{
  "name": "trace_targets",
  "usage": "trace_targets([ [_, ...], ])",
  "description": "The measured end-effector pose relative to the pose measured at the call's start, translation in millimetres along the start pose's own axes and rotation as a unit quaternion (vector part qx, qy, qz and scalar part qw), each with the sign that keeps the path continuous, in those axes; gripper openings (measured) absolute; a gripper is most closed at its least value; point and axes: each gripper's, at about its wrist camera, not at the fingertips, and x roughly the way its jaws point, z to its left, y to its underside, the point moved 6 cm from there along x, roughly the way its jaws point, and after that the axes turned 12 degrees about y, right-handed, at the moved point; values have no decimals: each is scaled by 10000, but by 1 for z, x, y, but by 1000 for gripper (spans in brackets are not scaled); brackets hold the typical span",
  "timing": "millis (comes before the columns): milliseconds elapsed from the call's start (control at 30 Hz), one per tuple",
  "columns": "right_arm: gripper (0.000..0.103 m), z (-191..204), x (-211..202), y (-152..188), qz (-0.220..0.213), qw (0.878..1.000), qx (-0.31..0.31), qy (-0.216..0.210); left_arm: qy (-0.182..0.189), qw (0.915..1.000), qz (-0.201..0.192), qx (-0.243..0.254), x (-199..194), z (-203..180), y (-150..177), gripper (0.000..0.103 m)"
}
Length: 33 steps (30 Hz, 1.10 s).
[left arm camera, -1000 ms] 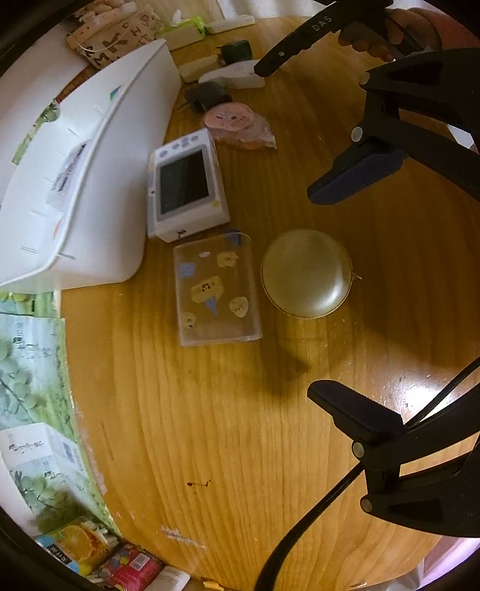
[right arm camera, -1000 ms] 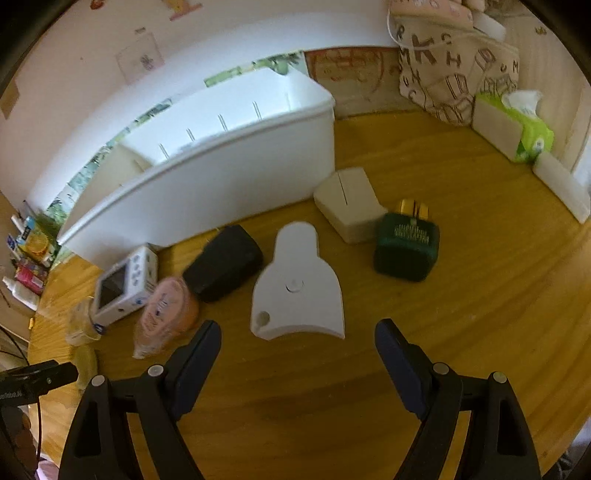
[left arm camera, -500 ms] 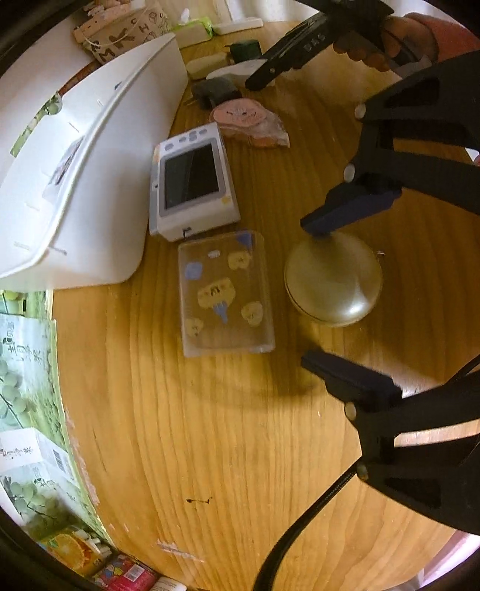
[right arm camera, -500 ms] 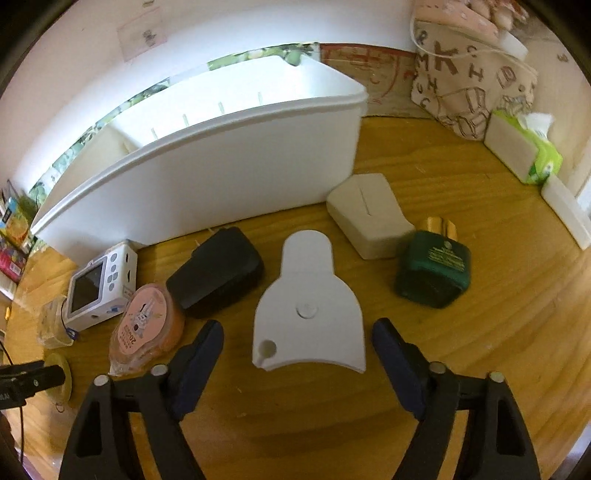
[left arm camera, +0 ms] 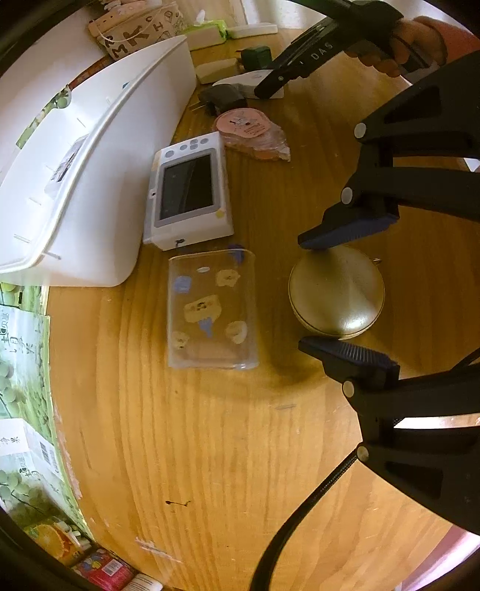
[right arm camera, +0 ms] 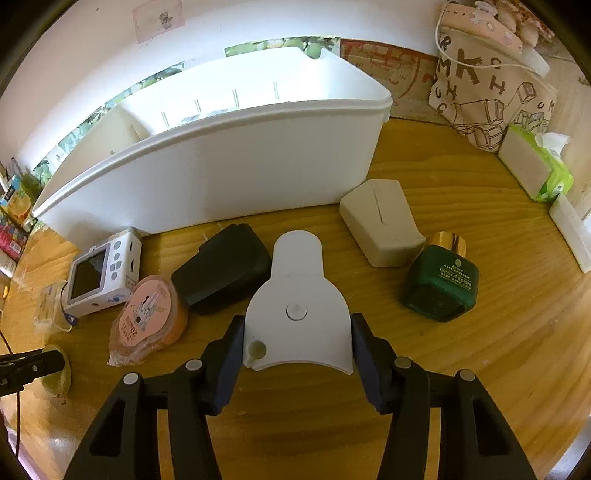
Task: Organize rigid objects
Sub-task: 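Grasp the beige round compact with left tool while right tool grasps the white plastic piece, then lower the white plastic piece into the bin with right tool while left tool carries the compact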
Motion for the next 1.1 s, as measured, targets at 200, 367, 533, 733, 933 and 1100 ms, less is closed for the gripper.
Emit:
trace_targets([
  [200,55,-3,-3,3,357,9992,-28,-181,-61,9999,68,107,2,-12,24,52],
  [367,55,-6,-8,9,722,9959,-77,-545,-32,9998,117,164,3,-27,44,50],
  [533,55,-7,-21,12,890,9923,-317,-801,86,9996,-134,224,-6,-46,54,31],
  [733,55,-10,-44,8,923,9873,-637,-1129,200,9996,-204,-79,-7,-59,60,27],
  [933,55,-16,-69,-12,576,9852,-1015,-1259,192,9982,-344,-455,-9,-52,64,29],
  [1100,55,-24,-86,-28,235,9822,-1354,-1279,-335,9985,-320,-298,3,-51,63,43],
])
